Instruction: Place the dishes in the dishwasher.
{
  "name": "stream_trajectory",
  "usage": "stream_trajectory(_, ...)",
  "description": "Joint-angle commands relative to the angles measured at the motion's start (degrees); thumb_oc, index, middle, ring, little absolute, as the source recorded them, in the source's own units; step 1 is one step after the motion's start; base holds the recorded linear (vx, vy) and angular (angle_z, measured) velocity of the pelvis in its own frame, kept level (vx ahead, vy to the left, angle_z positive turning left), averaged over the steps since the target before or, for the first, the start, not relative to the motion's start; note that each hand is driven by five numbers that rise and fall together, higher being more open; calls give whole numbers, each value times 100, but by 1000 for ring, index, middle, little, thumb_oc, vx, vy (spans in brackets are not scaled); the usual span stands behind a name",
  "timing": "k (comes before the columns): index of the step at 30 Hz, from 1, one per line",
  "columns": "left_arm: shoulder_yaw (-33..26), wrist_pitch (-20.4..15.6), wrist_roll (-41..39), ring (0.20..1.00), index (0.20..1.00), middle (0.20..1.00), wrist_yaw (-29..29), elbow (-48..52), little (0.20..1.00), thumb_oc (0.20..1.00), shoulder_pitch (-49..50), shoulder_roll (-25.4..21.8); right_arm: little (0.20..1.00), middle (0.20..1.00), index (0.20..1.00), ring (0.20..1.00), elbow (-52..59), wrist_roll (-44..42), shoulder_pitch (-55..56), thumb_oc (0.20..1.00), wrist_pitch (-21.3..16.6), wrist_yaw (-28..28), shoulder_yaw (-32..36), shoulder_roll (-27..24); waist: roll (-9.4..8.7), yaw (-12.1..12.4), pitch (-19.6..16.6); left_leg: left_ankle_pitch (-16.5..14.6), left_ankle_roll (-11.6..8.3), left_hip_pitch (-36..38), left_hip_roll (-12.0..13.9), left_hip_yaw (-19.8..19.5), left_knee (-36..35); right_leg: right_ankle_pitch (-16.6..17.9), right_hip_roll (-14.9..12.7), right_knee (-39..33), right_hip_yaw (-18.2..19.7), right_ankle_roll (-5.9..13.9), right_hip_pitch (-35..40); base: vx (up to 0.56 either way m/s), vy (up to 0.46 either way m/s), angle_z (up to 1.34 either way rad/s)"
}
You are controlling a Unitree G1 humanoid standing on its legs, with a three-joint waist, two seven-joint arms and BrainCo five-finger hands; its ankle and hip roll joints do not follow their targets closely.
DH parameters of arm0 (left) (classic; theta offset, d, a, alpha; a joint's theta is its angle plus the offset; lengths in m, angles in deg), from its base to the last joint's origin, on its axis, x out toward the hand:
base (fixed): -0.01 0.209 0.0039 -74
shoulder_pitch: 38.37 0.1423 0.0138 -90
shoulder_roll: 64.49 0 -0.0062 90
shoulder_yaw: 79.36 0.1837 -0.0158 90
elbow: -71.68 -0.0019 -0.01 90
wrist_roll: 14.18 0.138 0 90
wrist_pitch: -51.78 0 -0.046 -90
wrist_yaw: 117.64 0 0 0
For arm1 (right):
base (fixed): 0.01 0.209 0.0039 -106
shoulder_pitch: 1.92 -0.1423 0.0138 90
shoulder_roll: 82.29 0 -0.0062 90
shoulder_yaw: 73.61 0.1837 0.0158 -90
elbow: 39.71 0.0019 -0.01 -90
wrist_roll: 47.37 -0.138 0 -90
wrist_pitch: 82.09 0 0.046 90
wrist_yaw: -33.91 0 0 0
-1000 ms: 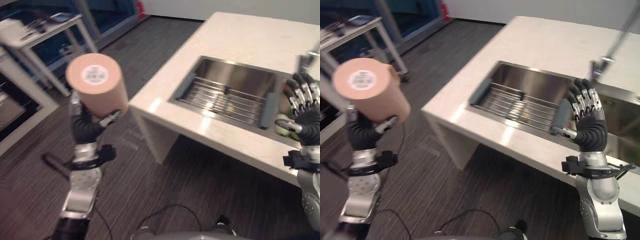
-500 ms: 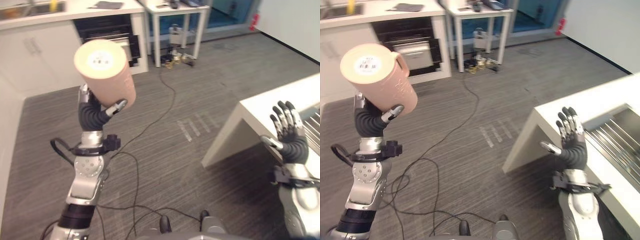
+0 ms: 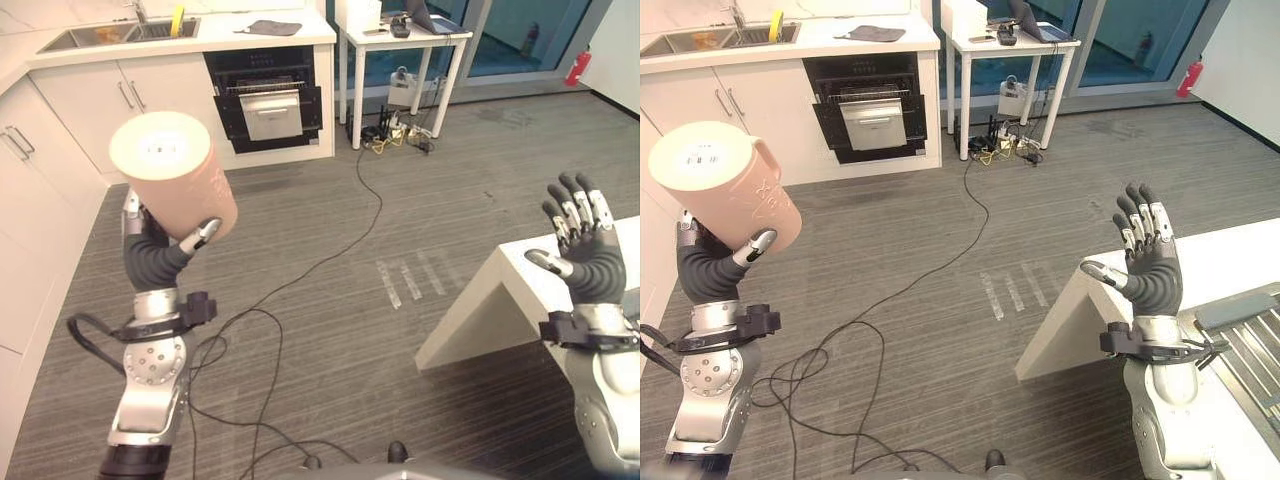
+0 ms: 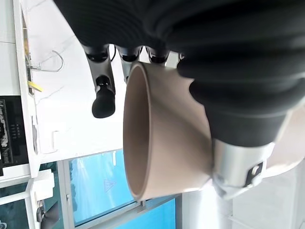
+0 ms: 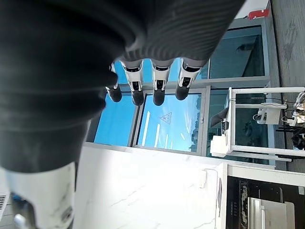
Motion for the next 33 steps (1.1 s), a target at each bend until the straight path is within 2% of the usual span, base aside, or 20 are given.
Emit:
stream_trajectory(1,-177,-318,-260,200,200,200,26,306,200,200,-245,-162,1000,1000,1000,1000,378,32,-188,1000,-146,86,125,-221,78,12,-229,-63,-57,-14,288,111,25,-339,-193,37,-312,15,50,11,-109,19)
stream_trajectory(5,-228,-313,-369,200,200,200,-30,291,200,200,-132,-155,1000,1000,1000,1000,347,-212,-202,1000,-60,159,16,-236,132,71,-235,-1,-110,-40,349,47,25,-437,-104,37,-368,-68,112,17,-87,14)
stream_trajectory(9,-273,-370,-601,200,200,200,-173,379,200,200,-6,-125,1000,1000,1000,1000,439,-26,-155,1000,-141,119,-82,-224,176,108,-191,88,-176,-75,433,27,25,-494,-84,37,-401,-105,162,-6,-89,10)
stream_trajectory(13,-258,-407,-766,200,200,200,-173,326,200,200,-43,-121,1000,1000,1000,1000,359,-2,-232,1000,-68,190,-140,-230,212,92,-181,70,-256,-25,530,183,25,-574,-100,37,-499,-99,241,10,-8,13)
stream_trajectory(15,-92,-476,-1003,200,200,200,-377,297,200,200,-211,-54,1000,1000,1000,1000,323,73,-110,1000,-105,187,-18,-366,149,-88,-74,266,-380,62,650,1242,174,-463,-245,37,-917,-45,311,-51,152,44)
stream_trajectory(17,64,-473,-1050,200,200,200,-434,173,200,200,-529,-48,1000,1000,1000,1000,181,78,-189,1000,-228,113,106,-498,77,-187,-18,268,-383,-75,715,1690,304,-419,-383,37,-1213,11,346,-79,261,142)
stream_trajectory(20,55,-293,-928,200,200,200,-325,96,200,200,-632,-68,1000,1000,1000,1000,122,-225,-436,1000,-168,171,99,-538,140,-166,-36,185,-244,71,497,1402,29,-401,-413,42,-1129,96,342,28,312,78)
stream_trajectory(23,-8,-258,-876,200,200,200,-411,87,200,200,-638,-83,1000,1000,1000,1000,244,-146,-281,1000,-162,320,96,-274,152,-201,-73,3,-111,135,335,1317,25,-346,-531,213,-1121,218,269,81,277,-5)
stream_trajectory(26,0,-196,-762,200,200,200,-439,146,200,200,-668,-105,1000,1000,1000,1000,249,167,-237,1000,-128,226,42,-165,103,-195,-28,-84,56,127,215,1330,25,-216,-765,930,-1162,351,-13,49,253,21)
stream_trajectory(29,144,-175,-638,200,200,200,-479,66,200,200,-863,-126,1000,1000,1000,1000,176,146,-324,1000,-234,184,-40,-127,99,-172,105,-51,181,16,167,1189,25,-84,-877,2013,-1080,349,-463,-2,190,18)
stream_trajectory(31,157,-118,-608,200,200,200,-496,26,200,200,-894,-110,1000,1000,1000,1000,176,121,-287,1000,-78,221,-85,-49,95,-203,248,-50,244,22,177,1127,25,-49,-832,2770,-930,308,-893,141,98,2)
stream_trajectory(32,134,-94,-636,200,200,200,-521,37,200,200,-881,-121,1000,1000,1000,1000,185,111,-254,1000,-52,241,-78,-37,70,-216,256,-70,231,53,178,1139,25,-55,-815,2612,-958,306,-903,268,-71,-8)
stream_trajectory(33,98,-43,-658,200,200,200,-546,94,200,200,-844,-169,1000,1000,1000,1000,215,-10,-136,1000,-65,311,-7,-48,6,-268,267,-111,179,121,181,1161,25,-123,-745,2004,-1031,307,-871,249,-188,-15)
